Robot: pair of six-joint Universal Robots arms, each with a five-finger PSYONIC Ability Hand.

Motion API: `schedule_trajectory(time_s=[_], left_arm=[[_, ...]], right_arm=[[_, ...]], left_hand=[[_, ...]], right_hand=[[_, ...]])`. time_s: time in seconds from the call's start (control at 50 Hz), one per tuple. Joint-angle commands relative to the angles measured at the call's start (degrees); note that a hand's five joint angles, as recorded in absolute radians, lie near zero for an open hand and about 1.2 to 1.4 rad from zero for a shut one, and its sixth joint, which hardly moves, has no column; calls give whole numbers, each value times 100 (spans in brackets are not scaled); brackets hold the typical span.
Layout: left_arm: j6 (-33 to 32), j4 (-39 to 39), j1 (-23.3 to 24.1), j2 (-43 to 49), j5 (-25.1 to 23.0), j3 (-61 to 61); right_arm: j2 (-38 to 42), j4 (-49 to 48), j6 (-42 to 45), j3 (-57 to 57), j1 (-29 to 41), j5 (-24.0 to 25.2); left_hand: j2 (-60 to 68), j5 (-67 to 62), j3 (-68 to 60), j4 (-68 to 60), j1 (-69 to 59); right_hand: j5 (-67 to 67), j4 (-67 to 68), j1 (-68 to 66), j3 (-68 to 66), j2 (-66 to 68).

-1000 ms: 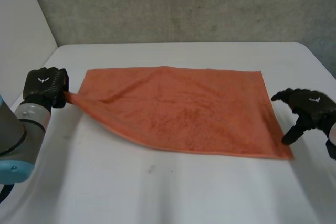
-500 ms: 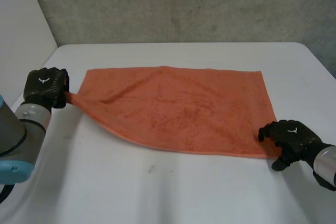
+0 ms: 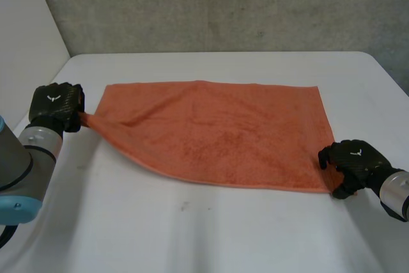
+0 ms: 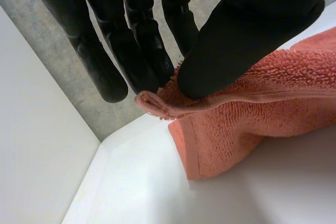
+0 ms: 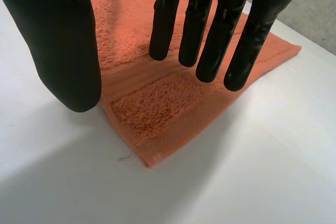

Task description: Fold the laundry

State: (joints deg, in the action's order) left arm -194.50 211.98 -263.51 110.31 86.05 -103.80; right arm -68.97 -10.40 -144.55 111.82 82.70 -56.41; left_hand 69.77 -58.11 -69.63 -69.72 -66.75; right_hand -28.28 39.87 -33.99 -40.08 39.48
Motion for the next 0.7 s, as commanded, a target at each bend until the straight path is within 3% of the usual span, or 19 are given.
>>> schedule_trajectory(time_s=[0.02,0.22,0.26,0.28,0.7], left_arm=[[0,1,1,0,0,0],[0,1,1,0,0,0],[0,1,1,0,0,0],[0,1,10,0,0,0],[0,-8,19,-106,0,-132]], right_arm=[[217,-85,-3,-265,27,-177],[498,-59,6,-538,27,-459],[481,-67,6,-582,27,-459],[463,-67,6,-617,18,-459],[-82,204,-108,-591,-26,-406]], left_hand=[[1023,-1189,-1037,-1028,-1325],[1023,-1189,-1037,-1028,-1325],[1023,-1189,-1037,-1028,-1325],[1023,-1189,-1037,-1028,-1325],[1023,-1189,-1037,-1028,-1325]], right_hand=[[-1132,973,-1561,-952,1012],[-2092,1933,-2521,-1912,1972],[-3951,3792,-4380,-3770,3831],[-4170,4011,-4599,-3989,4050],[-3895,3736,-4324,-3715,3775]])
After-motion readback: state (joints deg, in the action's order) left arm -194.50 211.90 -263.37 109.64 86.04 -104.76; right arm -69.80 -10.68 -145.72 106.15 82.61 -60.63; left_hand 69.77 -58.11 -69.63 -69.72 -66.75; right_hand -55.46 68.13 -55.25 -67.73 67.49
